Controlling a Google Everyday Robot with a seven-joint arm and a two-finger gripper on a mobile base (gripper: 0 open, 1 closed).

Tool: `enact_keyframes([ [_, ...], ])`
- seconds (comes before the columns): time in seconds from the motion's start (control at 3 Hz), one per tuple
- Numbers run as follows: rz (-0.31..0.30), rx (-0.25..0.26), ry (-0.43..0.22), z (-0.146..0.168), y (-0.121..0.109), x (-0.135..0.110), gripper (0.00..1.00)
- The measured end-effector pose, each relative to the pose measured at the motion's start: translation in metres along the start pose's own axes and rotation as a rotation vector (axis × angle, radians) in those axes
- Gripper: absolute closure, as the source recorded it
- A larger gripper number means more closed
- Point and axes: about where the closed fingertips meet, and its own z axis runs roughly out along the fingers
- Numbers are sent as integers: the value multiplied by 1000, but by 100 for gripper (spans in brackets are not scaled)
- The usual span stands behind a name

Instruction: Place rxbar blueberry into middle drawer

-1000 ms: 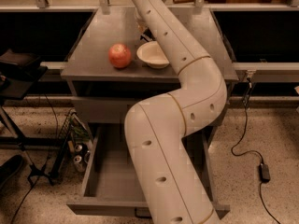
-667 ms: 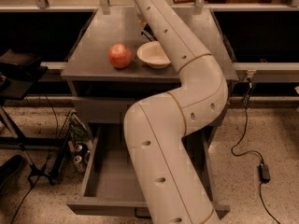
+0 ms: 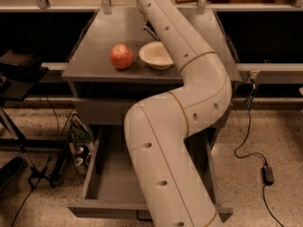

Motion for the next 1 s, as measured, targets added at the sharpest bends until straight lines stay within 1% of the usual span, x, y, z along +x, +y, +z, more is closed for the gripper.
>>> enact_keyframes([
  [0.33,-9,-7,-20,-14,-14,-8,100],
  [0.67,-9,-32,-30,-24,-24,-11,100],
  [1.0,-10,-86,-37,-42,-39,-13,100],
])
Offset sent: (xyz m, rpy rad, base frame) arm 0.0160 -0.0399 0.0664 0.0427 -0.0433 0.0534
